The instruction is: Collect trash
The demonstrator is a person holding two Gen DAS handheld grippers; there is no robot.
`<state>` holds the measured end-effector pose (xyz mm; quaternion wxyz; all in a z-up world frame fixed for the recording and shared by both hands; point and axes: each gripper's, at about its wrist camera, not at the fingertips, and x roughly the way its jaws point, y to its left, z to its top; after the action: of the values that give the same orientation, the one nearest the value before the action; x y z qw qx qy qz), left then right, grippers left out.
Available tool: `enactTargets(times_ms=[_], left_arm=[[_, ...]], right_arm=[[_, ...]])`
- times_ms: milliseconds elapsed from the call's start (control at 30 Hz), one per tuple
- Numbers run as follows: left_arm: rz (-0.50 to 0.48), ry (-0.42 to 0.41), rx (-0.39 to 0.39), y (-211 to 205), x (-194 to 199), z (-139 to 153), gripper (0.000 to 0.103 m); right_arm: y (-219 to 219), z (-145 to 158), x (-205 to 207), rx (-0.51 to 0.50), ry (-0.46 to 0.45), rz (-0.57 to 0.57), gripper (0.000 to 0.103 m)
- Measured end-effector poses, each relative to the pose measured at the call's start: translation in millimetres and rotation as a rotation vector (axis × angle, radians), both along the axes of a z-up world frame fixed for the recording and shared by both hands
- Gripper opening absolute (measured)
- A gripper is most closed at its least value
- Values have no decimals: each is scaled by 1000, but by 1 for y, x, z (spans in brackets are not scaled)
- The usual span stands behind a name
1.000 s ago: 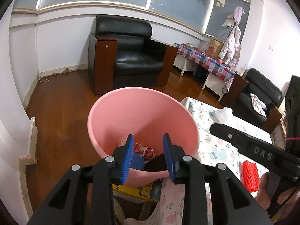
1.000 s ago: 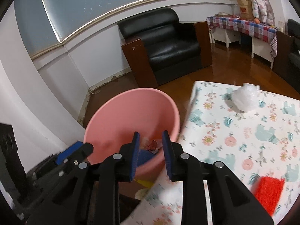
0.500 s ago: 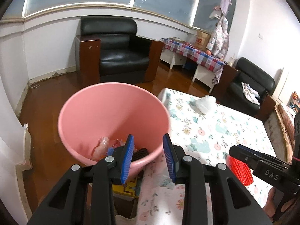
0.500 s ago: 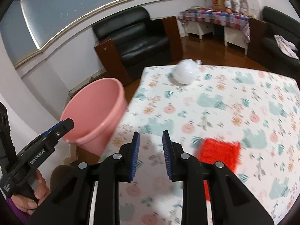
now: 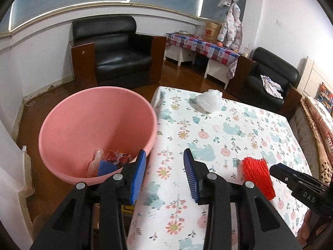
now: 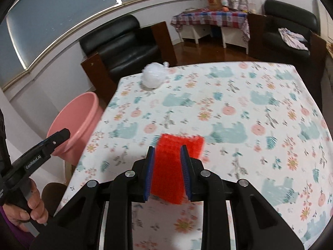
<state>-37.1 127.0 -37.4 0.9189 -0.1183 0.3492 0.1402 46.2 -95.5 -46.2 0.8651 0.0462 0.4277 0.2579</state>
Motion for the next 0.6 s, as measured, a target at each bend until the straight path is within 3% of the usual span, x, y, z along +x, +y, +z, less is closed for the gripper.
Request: enactTargets(times_ms=[300,600], left_arm=[[-45,19,15,-19,16,-4,39],[-72,26,47,-27,28,-3,40]], right_arm=[[-26,-21,1,13,67,-47,26],[-15,-30,2,53,111,11,26]])
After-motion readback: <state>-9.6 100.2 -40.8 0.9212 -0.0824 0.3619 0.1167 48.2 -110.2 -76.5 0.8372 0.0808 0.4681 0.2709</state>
